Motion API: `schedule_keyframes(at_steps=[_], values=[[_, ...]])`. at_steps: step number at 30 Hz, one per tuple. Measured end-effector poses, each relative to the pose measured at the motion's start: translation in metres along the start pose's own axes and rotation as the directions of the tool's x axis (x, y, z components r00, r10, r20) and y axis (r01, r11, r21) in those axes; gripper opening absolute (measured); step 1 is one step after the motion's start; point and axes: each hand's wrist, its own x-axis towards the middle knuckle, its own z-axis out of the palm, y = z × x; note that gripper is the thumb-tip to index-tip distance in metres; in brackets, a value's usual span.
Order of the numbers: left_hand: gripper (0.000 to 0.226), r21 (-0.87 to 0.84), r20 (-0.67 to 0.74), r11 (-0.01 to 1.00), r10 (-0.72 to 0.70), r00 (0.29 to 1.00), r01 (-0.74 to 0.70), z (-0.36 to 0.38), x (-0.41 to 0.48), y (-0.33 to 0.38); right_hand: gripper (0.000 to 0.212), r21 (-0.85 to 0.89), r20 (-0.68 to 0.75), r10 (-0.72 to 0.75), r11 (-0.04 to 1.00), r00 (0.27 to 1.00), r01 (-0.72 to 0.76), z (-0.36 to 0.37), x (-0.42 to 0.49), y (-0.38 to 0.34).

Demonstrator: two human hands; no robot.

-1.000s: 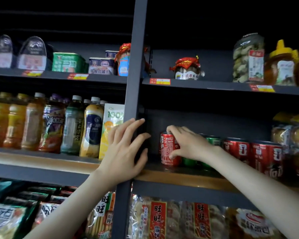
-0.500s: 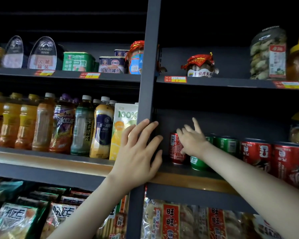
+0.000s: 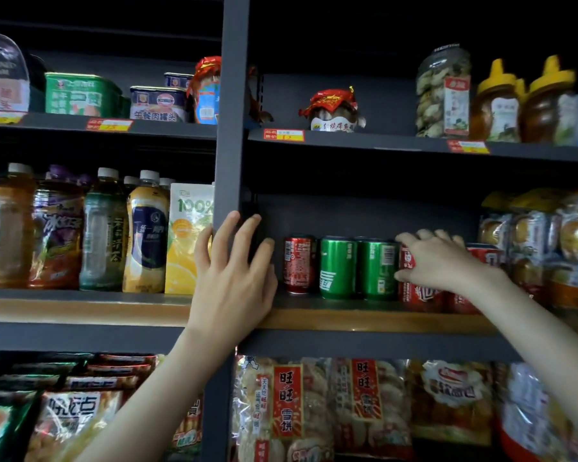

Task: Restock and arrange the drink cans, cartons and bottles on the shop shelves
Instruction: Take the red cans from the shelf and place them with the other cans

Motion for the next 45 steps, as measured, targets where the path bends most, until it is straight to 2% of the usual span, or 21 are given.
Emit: schedule_keyframes(at_steps=[5, 7, 13, 17, 20, 24, 29, 32, 34, 36, 39, 40, 42, 43, 45], values=[[0.027, -0.116, -0.019, 0.993, 0.008, 1.0, -0.01, -0.004, -0.001, -0.008, 0.075, 0.212, -0.054, -0.091, 0.972, 0.994, 0.1, -0.005, -0.002, 0.0], [0.027, -0.136, -0.009, 0.991, 0.011, 1.0, -0.012, -0.005, -0.001, -0.01, 0.076, 0.239, -0.052, -0.13, 0.961, 0.99, 0.139, -0.009, 0.0, -0.006], [0.025, -0.163, -0.022, 0.987, -0.005, 1.0, 0.001, -0.004, 0.001, -0.009, 0.059, 0.46, -0.075, -0.235, 0.854, 0.969, 0.243, -0.014, 0.009, -0.026], [0.022, -0.183, -0.051, 0.983, -0.02, 0.998, 0.01, -0.004, 0.001, -0.009, 0.061, 0.53, -0.143, -0.336, 0.769, 0.931, 0.358, -0.011, 0.016, -0.063], [0.021, -0.191, -0.06, 0.982, -0.028, 0.998, 0.016, -0.004, 0.0, -0.01, 0.065, 0.542, -0.138, -0.427, 0.723, 0.893, 0.43, -0.003, 0.027, -0.087], [0.021, -0.199, -0.059, 0.98, -0.022, 0.998, 0.01, -0.004, -0.001, -0.011, 0.07, 0.491, -0.07, -0.485, 0.744, 0.872, 0.453, 0.004, 0.042, -0.106], [0.022, -0.202, -0.039, 0.979, -0.011, 0.999, 0.003, -0.004, -0.002, -0.011, 0.077, 0.334, -0.04, -0.405, 0.856, 0.913, 0.394, 0.015, 0.056, -0.111], [0.022, -0.164, -0.05, 0.986, 0.005, 0.999, -0.013, -0.003, -0.003, -0.01, 0.082, 0.214, -0.064, -0.422, 0.879, 0.904, 0.425, 0.017, 0.049, -0.108], [0.024, -0.095, -0.065, 0.995, 0.012, 0.998, -0.018, -0.002, -0.005, -0.005, 0.08, 0.205, -0.153, -0.419, 0.873, 0.895, 0.443, 0.01, 0.034, -0.095], [0.027, -0.053, -0.074, 0.999, 0.003, 0.997, -0.007, -0.002, -0.005, 0.005, 0.071, 0.209, -0.277, -0.331, 0.896, 0.902, 0.393, -0.002, 0.015, -0.07], [0.028, -0.063, -0.065, 0.998, 0.004, 0.998, -0.008, 0.001, -0.004, 0.028, 0.063, 0.064, -0.394, -0.128, 0.984, 0.91, 0.167, -0.007, -0.006, -0.021], [0.028, -0.071, -0.058, 0.997, 0.014, 0.998, -0.018, 0.003, -0.002, 0.036, 0.064, -0.002, -0.382, -0.046, 0.999, 0.923, 0.049, -0.005, -0.011, -0.006], [0.026, -0.093, -0.042, 0.995, 0.029, 0.999, -0.033, 0.007, 0.002, 0.049, 0.068, -0.063, -0.253, 0.115, 0.989, 0.961, -0.135, -0.001, -0.019, 0.019], [0.026, -0.105, -0.034, 0.994, 0.033, 0.999, -0.036, 0.009, 0.005, 0.055, 0.069, -0.074, -0.169, 0.158, 0.982, 0.973, -0.172, 0.003, -0.021, 0.027], [0.025, -0.125, -0.02, 0.991, 0.04, 0.999, -0.042, 0.011, 0.009, 0.064, 0.064, -0.11, -0.079, 0.134, 0.984, 0.988, -0.142, 0.009, -0.023, 0.038]])
